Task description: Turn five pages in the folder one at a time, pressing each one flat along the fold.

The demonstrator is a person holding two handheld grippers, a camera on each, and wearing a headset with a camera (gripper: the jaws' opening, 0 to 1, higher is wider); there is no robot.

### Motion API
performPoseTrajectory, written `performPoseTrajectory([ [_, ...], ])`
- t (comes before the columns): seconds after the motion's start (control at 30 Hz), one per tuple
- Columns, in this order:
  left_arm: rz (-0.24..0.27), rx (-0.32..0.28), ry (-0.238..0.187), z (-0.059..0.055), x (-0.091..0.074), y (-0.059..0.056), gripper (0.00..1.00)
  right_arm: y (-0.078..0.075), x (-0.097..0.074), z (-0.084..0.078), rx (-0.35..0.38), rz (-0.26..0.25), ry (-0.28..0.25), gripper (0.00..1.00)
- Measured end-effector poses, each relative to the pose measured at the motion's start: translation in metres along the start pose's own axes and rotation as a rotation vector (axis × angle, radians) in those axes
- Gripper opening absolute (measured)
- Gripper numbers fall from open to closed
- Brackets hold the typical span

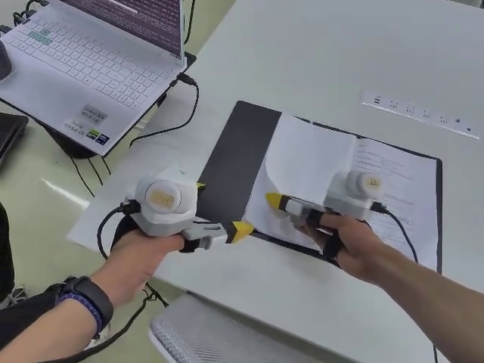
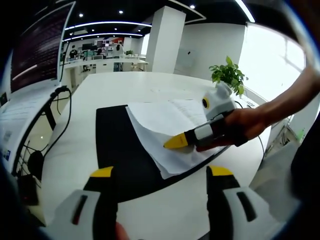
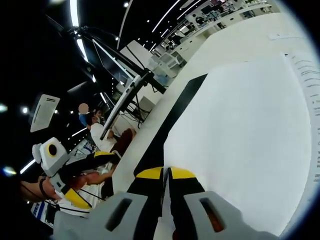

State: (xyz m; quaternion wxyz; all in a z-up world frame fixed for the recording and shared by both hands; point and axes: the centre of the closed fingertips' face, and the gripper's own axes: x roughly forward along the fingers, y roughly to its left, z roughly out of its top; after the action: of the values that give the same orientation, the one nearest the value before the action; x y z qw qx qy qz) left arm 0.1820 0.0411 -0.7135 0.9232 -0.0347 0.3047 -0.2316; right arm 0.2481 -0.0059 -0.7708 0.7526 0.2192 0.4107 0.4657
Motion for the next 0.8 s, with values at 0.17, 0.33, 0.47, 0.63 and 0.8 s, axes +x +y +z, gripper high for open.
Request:
performPoseTrajectory([
  [0.17, 0.005, 0.003, 0.002, -0.003, -0.002, 0.001, 0.73, -0.005, 0.004, -0.013, 0.011, -0.026, 0.048, 0.14],
  [0.33, 0.006, 0.002, 0.008, -0.006, -0.003, 0.000, 0.73, 0.001, 0.005, -0.014, -0.014, -0.015, 0.035, 0.19],
  [0.47, 0.002, 0.014, 0.019, -0.008, -0.004, -0.001, 0.73, 0.004, 0.005, -0.013, 0.000, -0.001, 0.030, 0.24],
  [0.63, -0.001, 0.021, 0.020, -0.006, -0.003, -0.002, 0.73, 0.009, 0.005, -0.013, 0.003, 0.010, 0.029, 0.30],
  [0.8, -0.012, 0.044, 0.031, -0.006, -0.003, -0.007, 0.72, 0.018, 0.001, -0.012, 0.022, 0.038, 0.029, 0.40],
])
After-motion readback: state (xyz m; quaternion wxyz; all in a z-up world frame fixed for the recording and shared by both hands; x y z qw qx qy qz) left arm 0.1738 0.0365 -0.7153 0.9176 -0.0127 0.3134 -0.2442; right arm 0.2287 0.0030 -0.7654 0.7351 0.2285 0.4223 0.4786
